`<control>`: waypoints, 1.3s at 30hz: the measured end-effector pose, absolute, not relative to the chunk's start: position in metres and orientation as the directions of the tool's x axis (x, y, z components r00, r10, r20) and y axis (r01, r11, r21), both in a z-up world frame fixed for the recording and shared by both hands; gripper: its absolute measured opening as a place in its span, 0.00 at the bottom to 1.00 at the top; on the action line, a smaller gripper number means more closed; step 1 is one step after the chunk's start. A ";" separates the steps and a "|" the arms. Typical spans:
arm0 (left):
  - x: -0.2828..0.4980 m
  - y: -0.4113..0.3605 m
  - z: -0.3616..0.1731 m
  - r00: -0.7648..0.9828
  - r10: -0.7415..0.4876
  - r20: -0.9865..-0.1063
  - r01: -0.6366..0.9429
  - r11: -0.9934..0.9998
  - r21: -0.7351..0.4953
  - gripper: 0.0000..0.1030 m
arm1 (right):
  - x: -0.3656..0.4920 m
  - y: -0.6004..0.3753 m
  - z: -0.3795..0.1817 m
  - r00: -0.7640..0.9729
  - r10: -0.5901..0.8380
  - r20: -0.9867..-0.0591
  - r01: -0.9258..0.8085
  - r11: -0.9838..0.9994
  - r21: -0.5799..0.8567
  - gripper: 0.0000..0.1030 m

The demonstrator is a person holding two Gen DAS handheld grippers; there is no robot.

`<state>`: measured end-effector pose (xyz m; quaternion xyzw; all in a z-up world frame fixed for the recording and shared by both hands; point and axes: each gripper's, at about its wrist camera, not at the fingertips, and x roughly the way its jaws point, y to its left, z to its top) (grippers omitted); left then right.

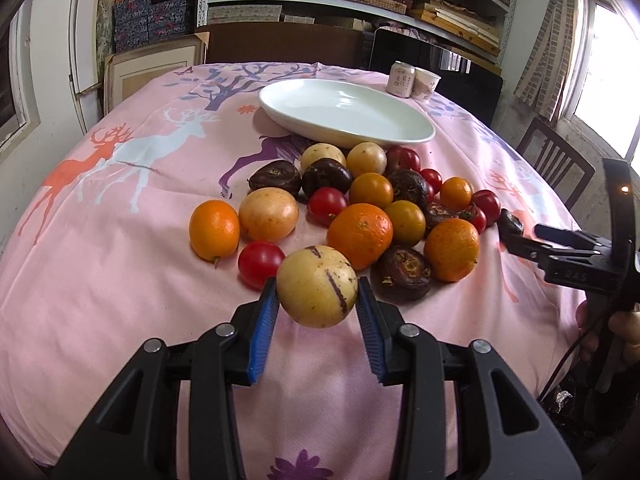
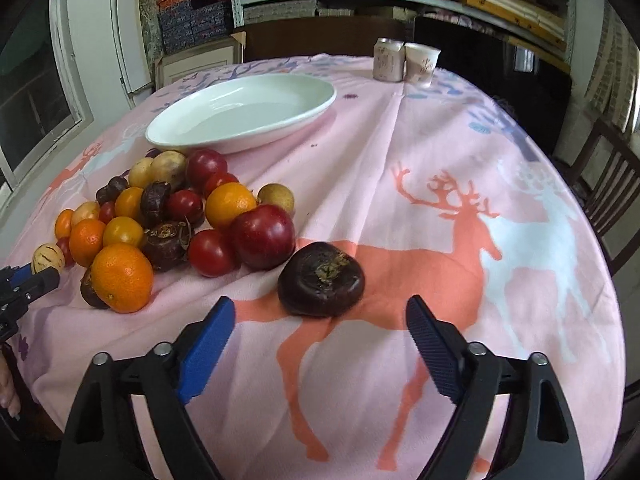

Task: Organize fruits
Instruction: 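Grasp the dark plum with the right tool while the left tool grasps the pale fruit, place both on plate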

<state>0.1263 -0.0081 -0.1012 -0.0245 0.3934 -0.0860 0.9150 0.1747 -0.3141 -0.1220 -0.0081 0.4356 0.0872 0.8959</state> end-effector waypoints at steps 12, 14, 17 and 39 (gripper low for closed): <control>0.133 -0.002 -0.106 0.663 -0.188 -0.725 0.137 0.982 -0.129 0.37 | 0.188 -0.318 -0.123 0.598 0.159 -0.786 -0.139 0.986 0.094 0.46; 0.133 -0.002 -0.105 0.663 -0.188 -0.725 0.138 0.982 -0.129 0.37 | 0.186 -0.321 -0.123 0.601 0.172 -0.781 -0.141 0.984 0.109 0.46; 0.133 -0.002 -0.104 0.663 -0.188 -0.725 0.136 0.982 -0.131 0.37 | 0.181 -0.323 -0.120 0.612 0.181 -0.770 -0.145 0.983 0.116 0.46; 0.346 -0.032 -0.045 0.648 -0.178 -0.740 0.165 0.982 -0.093 0.38 | 0.346 -0.270 -0.044 0.686 0.243 -0.685 -0.270 0.960 0.071 0.46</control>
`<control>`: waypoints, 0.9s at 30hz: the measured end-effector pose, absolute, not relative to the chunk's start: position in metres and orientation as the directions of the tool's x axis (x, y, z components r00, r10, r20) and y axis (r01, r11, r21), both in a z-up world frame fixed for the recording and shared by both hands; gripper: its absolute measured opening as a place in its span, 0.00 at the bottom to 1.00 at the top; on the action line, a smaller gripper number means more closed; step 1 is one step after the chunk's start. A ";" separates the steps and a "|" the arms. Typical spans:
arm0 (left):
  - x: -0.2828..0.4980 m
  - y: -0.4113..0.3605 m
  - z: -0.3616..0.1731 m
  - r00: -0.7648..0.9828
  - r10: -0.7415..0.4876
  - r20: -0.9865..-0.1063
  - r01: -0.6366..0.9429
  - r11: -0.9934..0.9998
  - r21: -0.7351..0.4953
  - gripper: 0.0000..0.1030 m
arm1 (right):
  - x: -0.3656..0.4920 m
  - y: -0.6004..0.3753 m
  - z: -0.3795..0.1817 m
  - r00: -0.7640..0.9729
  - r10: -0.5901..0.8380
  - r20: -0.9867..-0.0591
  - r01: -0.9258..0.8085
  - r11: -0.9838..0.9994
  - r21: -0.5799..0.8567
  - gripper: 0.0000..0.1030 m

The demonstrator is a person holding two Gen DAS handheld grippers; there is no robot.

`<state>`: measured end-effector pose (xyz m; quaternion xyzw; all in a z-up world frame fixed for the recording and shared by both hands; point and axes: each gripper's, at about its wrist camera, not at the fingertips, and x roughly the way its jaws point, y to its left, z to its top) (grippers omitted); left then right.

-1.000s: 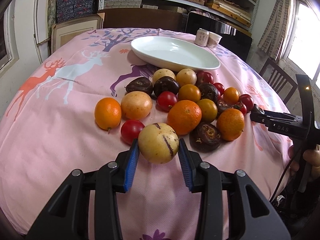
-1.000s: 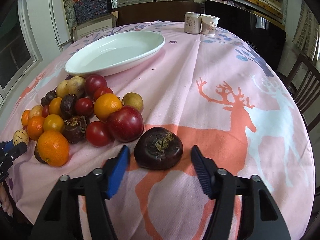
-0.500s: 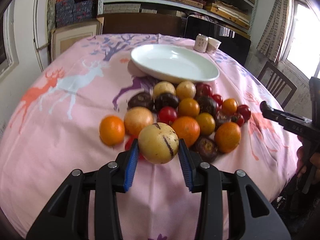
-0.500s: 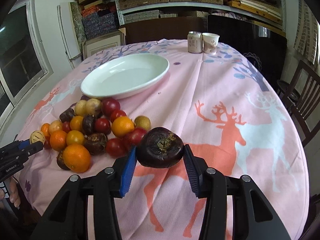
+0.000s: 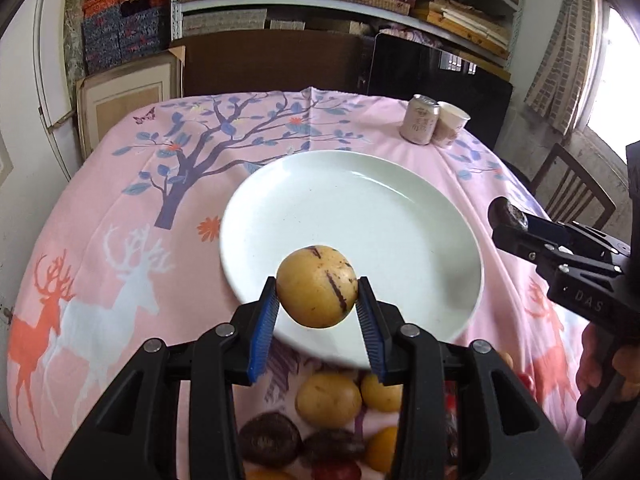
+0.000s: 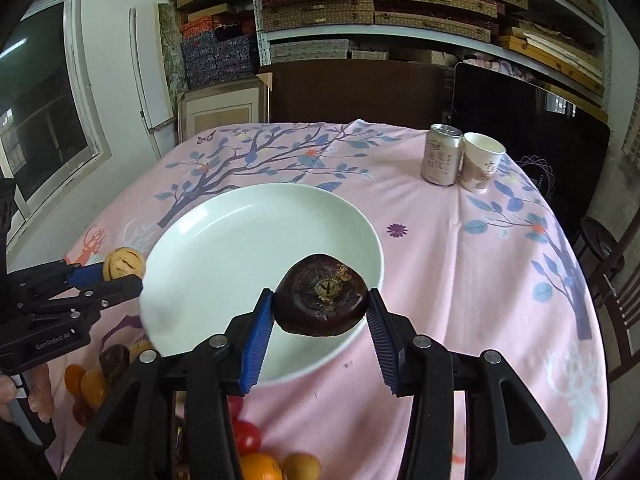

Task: Organize fruits
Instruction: 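Grasp the dark plum with the right tool while the left tool grasps the pale fruit, place both on plate, then move the left tool to the red tomato and close on it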

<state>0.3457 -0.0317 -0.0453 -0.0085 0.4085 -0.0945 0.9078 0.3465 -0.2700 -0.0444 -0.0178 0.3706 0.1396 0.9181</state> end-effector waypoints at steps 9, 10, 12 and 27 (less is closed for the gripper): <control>0.409 -0.026 -0.053 0.654 -0.186 -0.733 0.121 0.983 -0.142 0.78 | 0.384 -0.246 -0.048 0.744 0.250 -0.620 -0.301 0.953 0.022 0.72; 0.402 -0.023 -0.047 0.673 -0.176 -0.718 0.118 0.984 -0.131 0.81 | 0.378 -0.251 -0.045 0.749 0.256 -0.611 -0.297 0.954 0.035 0.72; 0.380 -0.015 -0.037 0.696 -0.183 -0.695 0.122 0.983 -0.137 0.81 | 0.362 -0.262 -0.037 0.763 0.254 -0.595 -0.278 0.959 0.052 0.73; 0.166 0.016 -0.073 0.673 -0.160 -0.722 0.200 0.979 -0.031 0.86 | 0.208 -0.294 -0.064 0.736 0.293 -0.610 -0.262 0.955 0.143 0.85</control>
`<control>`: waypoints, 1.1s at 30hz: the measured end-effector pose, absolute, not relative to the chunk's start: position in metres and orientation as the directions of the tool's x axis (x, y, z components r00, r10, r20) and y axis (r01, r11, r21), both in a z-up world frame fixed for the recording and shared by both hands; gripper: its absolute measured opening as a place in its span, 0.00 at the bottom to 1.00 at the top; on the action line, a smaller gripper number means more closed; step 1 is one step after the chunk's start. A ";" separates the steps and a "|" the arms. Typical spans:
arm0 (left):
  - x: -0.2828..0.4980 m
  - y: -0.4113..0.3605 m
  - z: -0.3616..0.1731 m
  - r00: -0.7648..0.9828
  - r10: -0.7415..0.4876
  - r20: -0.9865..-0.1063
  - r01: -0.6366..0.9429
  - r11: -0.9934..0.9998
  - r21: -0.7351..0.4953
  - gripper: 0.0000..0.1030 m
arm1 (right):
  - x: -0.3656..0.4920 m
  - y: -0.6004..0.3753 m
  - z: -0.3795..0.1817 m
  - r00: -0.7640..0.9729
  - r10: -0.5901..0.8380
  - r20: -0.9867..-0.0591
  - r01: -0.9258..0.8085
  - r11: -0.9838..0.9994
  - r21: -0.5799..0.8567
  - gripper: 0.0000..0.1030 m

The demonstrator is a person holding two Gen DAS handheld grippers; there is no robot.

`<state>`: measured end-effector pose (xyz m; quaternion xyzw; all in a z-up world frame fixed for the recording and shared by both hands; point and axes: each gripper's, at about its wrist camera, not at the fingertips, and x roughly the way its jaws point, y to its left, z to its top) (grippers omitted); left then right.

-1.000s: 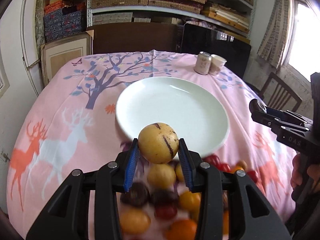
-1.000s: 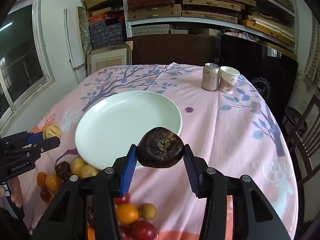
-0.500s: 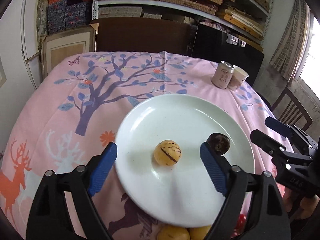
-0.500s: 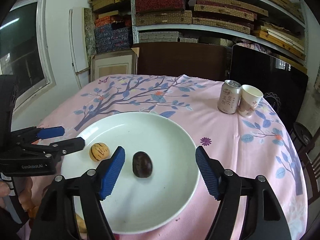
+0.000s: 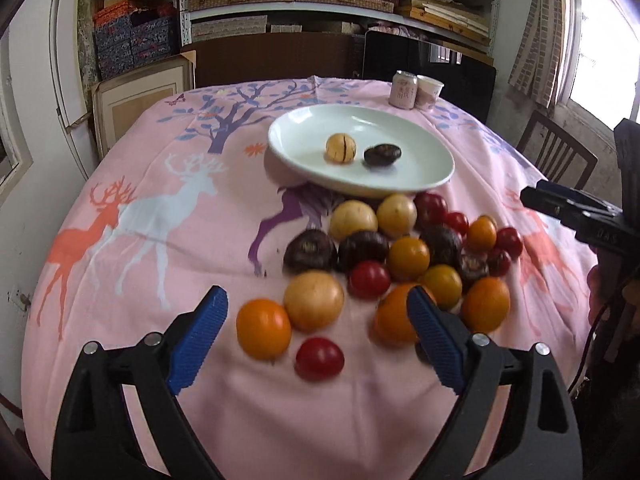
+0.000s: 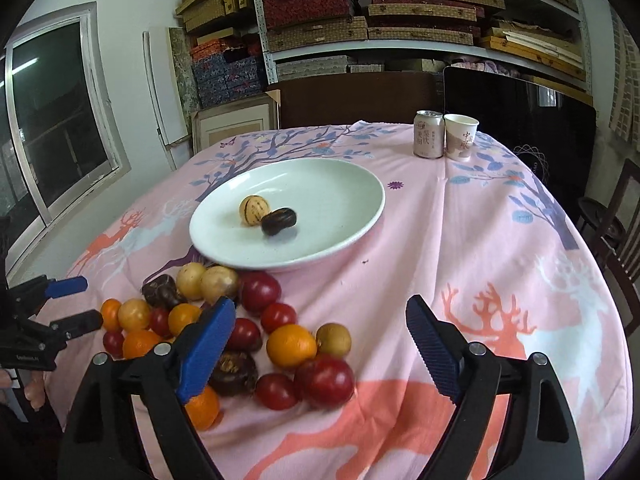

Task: Organize fruits
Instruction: 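Move the left tool to the red tomato and close on it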

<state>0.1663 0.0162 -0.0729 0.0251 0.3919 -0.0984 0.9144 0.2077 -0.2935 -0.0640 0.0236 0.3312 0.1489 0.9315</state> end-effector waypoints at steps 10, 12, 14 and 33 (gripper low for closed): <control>0.153 0.010 -0.107 0.632 -0.164 -0.758 0.207 0.977 -0.038 0.61 | 0.180 -0.289 -0.073 0.728 0.263 -0.633 -0.244 0.962 0.119 0.86; 0.155 0.008 -0.108 0.636 -0.165 -0.754 0.210 0.977 -0.037 0.61 | 0.176 -0.292 -0.071 0.737 0.251 -0.627 -0.233 0.966 0.113 0.86; 0.156 0.005 -0.108 0.646 -0.161 -0.746 0.211 0.977 -0.028 0.61 | 0.174 -0.295 -0.071 0.740 0.242 -0.628 -0.224 0.968 0.109 0.86; 0.155 0.008 -0.112 0.652 -0.119 -0.749 0.204 0.979 0.022 0.36 | 0.157 -0.247 -0.091 0.594 0.407 -0.694 -0.441 0.886 0.142 0.86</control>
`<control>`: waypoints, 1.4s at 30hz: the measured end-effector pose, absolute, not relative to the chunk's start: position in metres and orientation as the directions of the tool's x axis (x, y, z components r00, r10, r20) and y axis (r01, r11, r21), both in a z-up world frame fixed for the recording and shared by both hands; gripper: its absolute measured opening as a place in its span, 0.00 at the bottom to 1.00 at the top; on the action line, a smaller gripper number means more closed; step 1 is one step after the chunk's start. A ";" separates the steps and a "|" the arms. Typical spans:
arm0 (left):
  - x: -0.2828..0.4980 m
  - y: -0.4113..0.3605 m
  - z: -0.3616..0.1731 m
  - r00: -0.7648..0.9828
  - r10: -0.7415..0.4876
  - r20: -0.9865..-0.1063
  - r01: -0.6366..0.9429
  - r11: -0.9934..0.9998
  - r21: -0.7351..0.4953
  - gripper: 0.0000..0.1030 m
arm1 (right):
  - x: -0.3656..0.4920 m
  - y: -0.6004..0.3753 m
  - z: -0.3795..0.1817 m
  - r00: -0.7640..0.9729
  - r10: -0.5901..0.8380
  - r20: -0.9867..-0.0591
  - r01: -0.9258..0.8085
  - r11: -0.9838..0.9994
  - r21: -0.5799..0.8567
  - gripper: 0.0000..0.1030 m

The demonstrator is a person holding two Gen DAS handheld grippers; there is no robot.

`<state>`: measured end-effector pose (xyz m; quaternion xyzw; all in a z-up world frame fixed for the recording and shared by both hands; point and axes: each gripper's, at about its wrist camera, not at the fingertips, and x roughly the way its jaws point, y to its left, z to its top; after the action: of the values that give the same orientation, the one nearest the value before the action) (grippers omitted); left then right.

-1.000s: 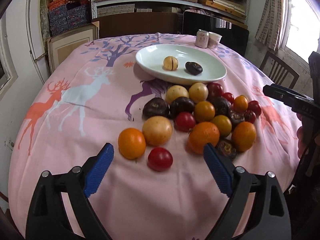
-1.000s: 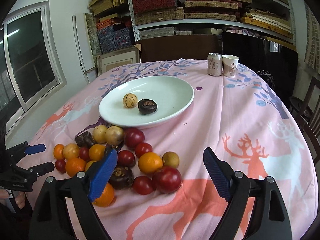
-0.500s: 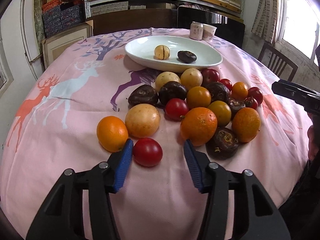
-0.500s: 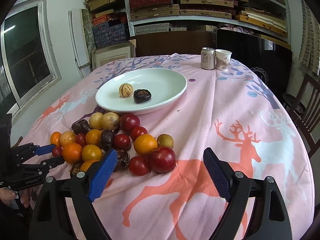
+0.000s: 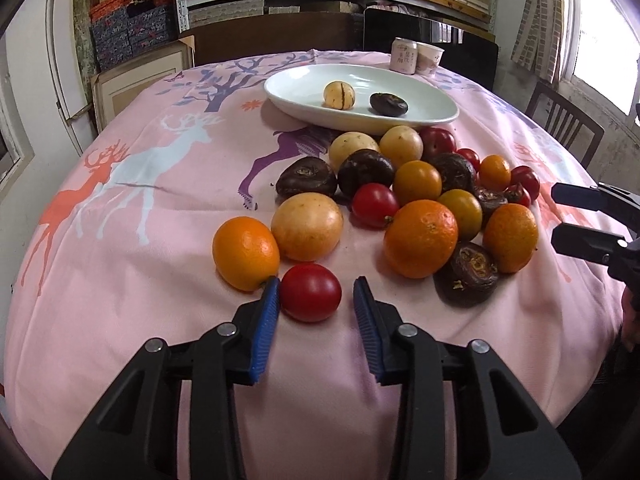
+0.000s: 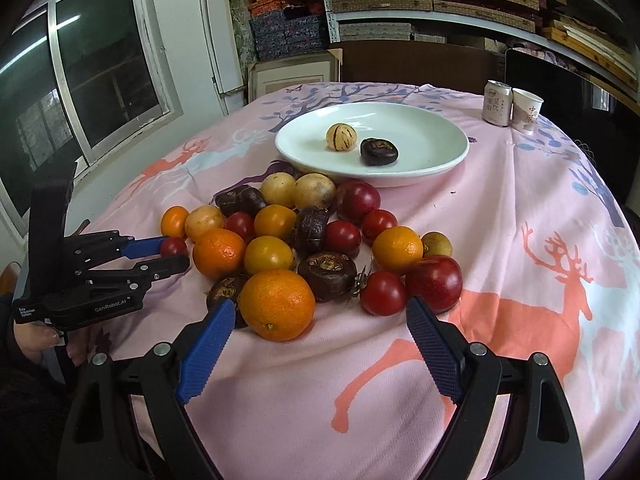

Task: Organize fruits
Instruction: 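Move the left tool to the red tomato and close on it, then grasp the large orange with the right tool while the left tool holds the tomato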

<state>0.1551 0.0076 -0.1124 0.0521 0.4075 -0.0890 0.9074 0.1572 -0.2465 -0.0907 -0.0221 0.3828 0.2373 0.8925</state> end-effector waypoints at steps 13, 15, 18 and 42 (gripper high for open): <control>0.158 0.012 -0.117 0.656 -0.072 -0.751 0.179 0.982 0.062 0.36 | 0.158 -0.251 -0.094 0.598 0.393 -0.699 -0.425 0.894 0.140 0.86; 0.157 0.009 -0.117 0.655 -0.087 -0.751 0.193 0.980 0.055 0.29 | 0.158 -0.251 -0.094 0.597 0.394 -0.699 -0.424 0.895 0.142 0.86; 0.157 0.008 -0.117 0.655 -0.091 -0.750 0.190 0.981 0.047 0.28 | 0.158 -0.251 -0.095 0.599 0.391 -0.699 -0.421 0.896 0.140 0.86; 0.144 0.010 -0.104 0.676 -0.119 -0.727 0.192 0.981 0.019 0.28 | 0.165 -0.212 -0.106 0.526 0.428 -0.735 -0.469 0.867 0.169 0.74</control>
<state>0.1444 0.0100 -0.1039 0.0467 0.3931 -0.0849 0.9144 0.1647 -0.2118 -0.1065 -0.0249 0.4135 0.2566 0.8732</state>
